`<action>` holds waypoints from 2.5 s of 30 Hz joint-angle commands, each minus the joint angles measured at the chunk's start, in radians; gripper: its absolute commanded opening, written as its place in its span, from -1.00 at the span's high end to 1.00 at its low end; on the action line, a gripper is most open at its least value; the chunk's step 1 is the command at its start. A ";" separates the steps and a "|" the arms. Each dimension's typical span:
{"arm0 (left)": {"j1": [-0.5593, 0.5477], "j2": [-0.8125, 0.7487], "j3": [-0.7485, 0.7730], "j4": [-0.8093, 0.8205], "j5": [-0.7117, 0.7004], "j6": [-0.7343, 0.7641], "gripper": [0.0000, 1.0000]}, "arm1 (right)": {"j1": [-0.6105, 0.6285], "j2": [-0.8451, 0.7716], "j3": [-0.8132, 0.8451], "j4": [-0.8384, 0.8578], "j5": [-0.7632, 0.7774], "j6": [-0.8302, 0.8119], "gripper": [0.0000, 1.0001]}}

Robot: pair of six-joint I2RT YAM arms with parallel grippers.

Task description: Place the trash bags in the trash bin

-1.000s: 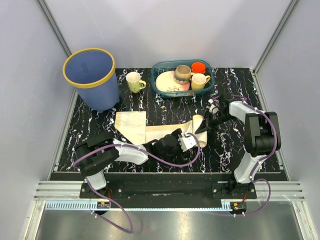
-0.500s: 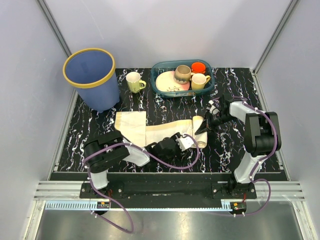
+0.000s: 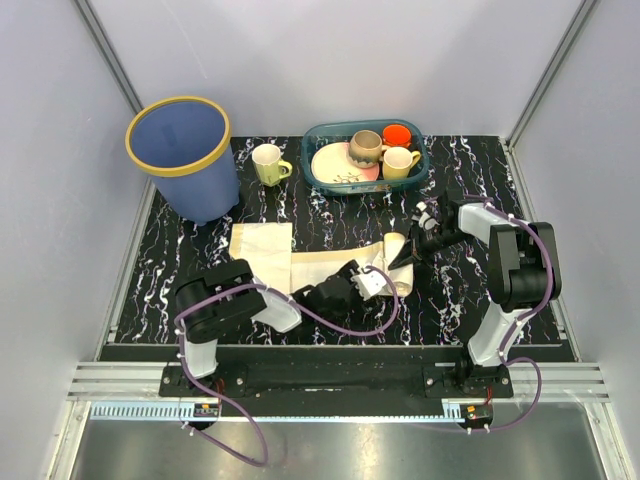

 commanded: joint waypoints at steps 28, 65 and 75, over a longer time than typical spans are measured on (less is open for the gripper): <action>0.205 -0.251 0.175 -0.553 0.340 -0.154 1.00 | 0.080 -0.095 0.063 0.006 0.535 -0.424 1.00; 0.407 -0.268 0.267 -0.806 0.491 -0.288 1.00 | 0.089 -0.137 -0.125 0.137 0.772 -0.754 1.00; 0.131 -0.482 0.023 -0.536 0.363 0.189 -0.67 | 0.091 -0.032 -0.025 -0.020 0.619 -0.684 1.00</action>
